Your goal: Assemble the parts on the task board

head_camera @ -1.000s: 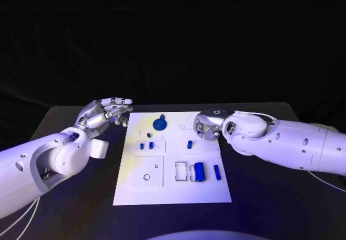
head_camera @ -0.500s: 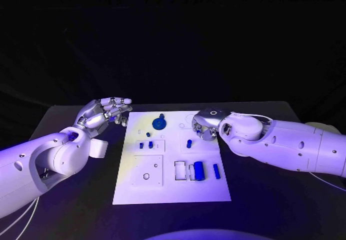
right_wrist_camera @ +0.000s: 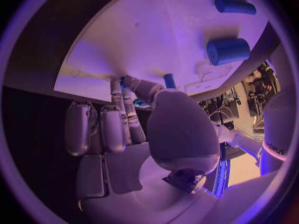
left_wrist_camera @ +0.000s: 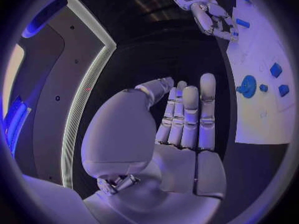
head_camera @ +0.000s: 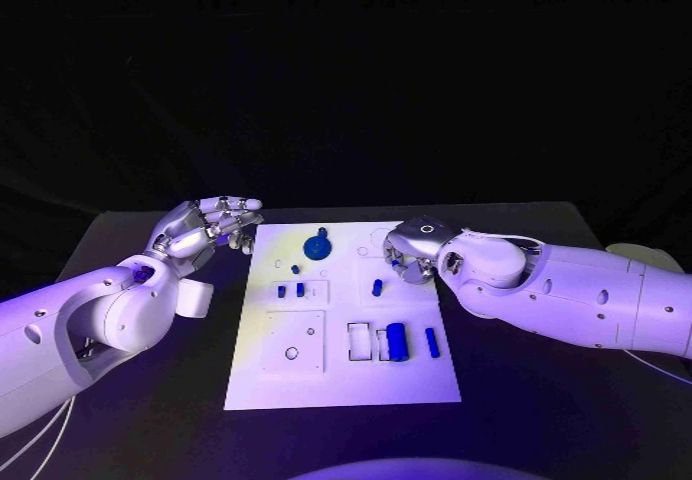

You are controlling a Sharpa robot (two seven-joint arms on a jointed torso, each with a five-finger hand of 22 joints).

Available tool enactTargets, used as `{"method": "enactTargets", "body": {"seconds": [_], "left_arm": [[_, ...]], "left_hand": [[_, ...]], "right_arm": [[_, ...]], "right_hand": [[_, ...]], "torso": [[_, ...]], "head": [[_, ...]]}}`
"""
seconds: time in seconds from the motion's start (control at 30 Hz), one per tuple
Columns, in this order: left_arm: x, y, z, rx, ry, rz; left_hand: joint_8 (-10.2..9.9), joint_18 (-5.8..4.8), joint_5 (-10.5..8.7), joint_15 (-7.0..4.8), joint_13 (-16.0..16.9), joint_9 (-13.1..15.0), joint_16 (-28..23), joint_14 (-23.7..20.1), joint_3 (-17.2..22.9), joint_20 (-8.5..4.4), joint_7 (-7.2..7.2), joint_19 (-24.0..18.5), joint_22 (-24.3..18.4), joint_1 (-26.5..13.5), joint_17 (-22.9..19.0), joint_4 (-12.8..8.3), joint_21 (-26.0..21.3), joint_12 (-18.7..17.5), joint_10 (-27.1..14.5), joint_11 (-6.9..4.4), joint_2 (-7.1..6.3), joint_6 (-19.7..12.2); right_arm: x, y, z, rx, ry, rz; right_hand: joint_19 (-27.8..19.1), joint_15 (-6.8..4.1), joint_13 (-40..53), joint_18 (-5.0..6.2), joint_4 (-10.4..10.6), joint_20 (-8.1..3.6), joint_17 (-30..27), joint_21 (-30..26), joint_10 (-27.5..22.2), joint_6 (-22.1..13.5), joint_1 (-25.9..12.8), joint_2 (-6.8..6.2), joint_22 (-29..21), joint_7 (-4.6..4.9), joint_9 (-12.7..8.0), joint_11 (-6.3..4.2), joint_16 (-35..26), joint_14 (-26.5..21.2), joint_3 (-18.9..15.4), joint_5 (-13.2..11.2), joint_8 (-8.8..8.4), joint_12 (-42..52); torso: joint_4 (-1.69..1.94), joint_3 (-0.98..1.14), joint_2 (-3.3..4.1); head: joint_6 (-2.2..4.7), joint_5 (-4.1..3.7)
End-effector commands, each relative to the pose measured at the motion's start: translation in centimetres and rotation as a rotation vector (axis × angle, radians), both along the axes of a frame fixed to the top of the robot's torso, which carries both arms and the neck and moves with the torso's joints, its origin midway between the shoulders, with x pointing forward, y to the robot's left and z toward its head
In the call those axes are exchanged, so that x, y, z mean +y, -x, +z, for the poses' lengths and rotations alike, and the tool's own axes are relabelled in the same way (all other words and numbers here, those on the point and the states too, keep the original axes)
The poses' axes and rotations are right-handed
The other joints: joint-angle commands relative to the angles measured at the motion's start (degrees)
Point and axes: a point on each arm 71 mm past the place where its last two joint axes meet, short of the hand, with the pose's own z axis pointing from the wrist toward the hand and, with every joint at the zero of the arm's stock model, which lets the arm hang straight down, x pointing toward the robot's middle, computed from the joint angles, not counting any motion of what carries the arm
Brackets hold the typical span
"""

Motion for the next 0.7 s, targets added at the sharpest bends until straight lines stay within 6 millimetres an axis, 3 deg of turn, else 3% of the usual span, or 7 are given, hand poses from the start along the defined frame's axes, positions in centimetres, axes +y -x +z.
{"method": "enactTargets", "body": {"seconds": [0.03, 0.7], "left_arm": [[-0.1, 0.1, 0.0, 0.006, 0.006, -0.018], [0.0, 0.0, -0.1, 0.016, 0.0, -0.017]], "left_hand": [[0.37, 0.85, 0.36, 0.01, 0.06, 0.09, -0.36, -0.52, -0.03, 0.24, 0.35, -0.1, -0.06, 0.38, -0.1, -0.3, -0.33, 0.16, -0.44, 0.03, 0.37, 0.17], [0.39, 0.83, 0.42, 0.13, 0.09, 0.13, -0.84, -0.97, -0.05, 0.31, 0.58, -0.26, -0.15, 0.29, -0.65, -0.43, -0.51, 0.13, -0.84, 0.23, 0.29, -0.24]], "right_arm": [[0.0, 0.3, -0.4, 0.0, -0.01, 0.0], [-0.6, 0.5, 1.4, -0.068, -0.107, -0.002]], "right_hand": [[0.42, -0.42, 0.37, -0.71, -0.43, -0.16, -0.03, 0.45, 1.17, 0.1, 1.26, 1.12, 2.25, -0.16, 0.1, -0.91, 0.23, 1.75, 0.8, 0.21, 0.22, 0.12], [0.64, -0.42, 0.52, -0.81, -0.87, -0.18, 0.02, 0.88, 1.22, 0.11, 1.33, 0.72, 2.74, -0.15, 0.34, -0.9, 0.35, 1.77, 1.32, 0.27, 0.26, 0.07]], "torso": [[-0.02, -0.04, -0.01], [-0.03, -0.03, -0.04]], "head": [[0.05, -0.04], [0.46, -0.11]]}}
